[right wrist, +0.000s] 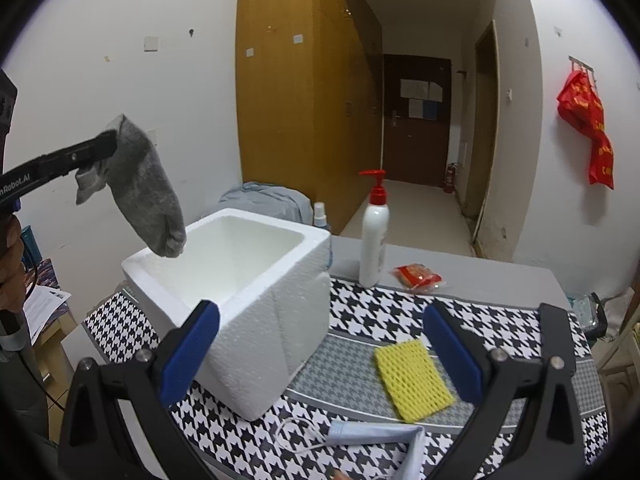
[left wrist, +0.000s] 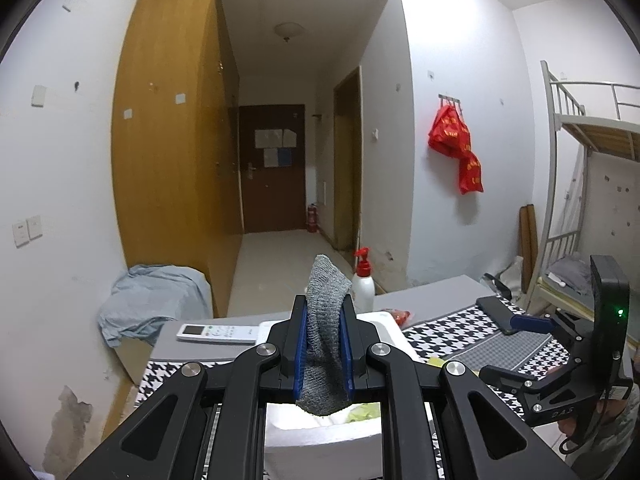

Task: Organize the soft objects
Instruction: 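Lower the grey sock into the foam box and open the left gripper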

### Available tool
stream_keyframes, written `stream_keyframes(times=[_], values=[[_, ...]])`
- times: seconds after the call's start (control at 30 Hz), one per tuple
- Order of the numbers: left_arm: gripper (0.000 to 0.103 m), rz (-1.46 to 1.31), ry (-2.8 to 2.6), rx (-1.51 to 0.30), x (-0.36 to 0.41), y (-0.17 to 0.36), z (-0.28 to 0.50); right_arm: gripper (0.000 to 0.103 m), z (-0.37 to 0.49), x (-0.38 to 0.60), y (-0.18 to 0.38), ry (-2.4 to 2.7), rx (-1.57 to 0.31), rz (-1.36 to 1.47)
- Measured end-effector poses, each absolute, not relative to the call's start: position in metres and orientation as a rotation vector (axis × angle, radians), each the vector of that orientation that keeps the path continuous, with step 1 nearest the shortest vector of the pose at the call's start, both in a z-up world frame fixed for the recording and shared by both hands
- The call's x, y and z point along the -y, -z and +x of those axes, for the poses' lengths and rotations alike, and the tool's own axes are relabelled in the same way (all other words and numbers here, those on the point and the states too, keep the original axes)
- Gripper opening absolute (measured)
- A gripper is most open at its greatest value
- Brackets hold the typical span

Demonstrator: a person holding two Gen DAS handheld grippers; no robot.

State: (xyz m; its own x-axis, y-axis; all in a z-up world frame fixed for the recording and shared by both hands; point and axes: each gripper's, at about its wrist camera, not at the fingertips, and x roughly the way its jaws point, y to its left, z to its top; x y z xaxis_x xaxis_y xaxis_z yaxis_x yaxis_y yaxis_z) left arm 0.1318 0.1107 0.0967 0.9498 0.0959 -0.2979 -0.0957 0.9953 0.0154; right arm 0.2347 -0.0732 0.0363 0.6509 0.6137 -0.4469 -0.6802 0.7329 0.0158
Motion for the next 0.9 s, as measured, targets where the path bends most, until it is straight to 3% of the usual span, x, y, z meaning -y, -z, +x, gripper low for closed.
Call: stream_keyframes(times=[0.9], values=[[0.015, 0.014, -0.086, -0.555, -0.102, -0.060, 0.202, 0.102, 0.238, 0.110, -0.020, -0.630, -0.476, -0.133]])
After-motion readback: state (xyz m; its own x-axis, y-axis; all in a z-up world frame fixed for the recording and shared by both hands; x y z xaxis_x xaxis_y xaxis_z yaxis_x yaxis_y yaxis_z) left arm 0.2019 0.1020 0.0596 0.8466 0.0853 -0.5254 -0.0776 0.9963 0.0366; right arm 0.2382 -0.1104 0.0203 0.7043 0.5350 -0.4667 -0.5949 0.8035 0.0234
